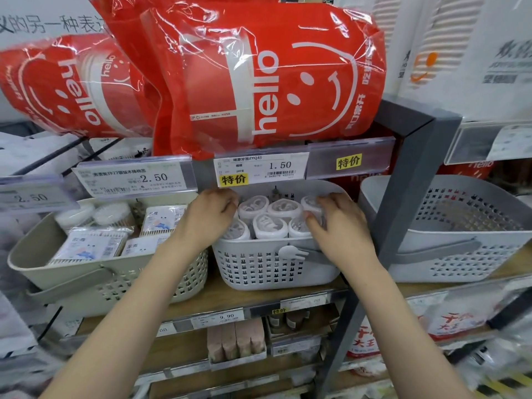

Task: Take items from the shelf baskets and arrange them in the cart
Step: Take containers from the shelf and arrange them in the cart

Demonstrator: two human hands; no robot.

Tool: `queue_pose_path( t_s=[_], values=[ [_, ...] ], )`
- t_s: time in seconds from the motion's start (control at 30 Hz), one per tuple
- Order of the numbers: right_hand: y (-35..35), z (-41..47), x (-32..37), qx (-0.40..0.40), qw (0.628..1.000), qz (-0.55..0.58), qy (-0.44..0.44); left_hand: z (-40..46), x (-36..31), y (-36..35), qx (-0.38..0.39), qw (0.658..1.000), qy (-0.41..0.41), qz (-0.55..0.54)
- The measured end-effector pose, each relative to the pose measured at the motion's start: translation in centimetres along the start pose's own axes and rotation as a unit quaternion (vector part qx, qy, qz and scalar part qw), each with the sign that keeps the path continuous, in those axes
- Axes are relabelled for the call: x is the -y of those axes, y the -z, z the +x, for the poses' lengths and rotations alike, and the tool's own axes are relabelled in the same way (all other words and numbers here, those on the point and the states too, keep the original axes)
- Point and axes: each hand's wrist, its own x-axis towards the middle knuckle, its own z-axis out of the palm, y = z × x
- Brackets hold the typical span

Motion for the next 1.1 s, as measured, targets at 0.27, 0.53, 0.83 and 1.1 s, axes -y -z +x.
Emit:
queue_pose_path(
  t_s=[0.27, 0.53, 0.83, 1.1],
  values=[
    [0.1, -1.6, 0.0, -0.082, 0.994, 0.051, 0.053, -1.4, -0.3, -0.1, -0.018, 1.000, 0.005, -0.014],
    [-0.2, -7.1, 2.5, -0.123, 0.959, 0.110, 0.230, -11.1, -2.7, 1.9, -0.058, 0.997, -0.023, 0.053],
    [-6.1, -16.8, 8.9, 0.192, 0.914, 0.188, 0.304, -30.2, 0.9, 2.9, -0.006, 0.971, 0.227, 0.072],
    [-9.7, -28.4, 20.4, 0.419, 0.806, 0.176, 0.379, -51.9, 1.1, 8.0, -0.072, 0.835, 0.544, 0.037]
  ],
)
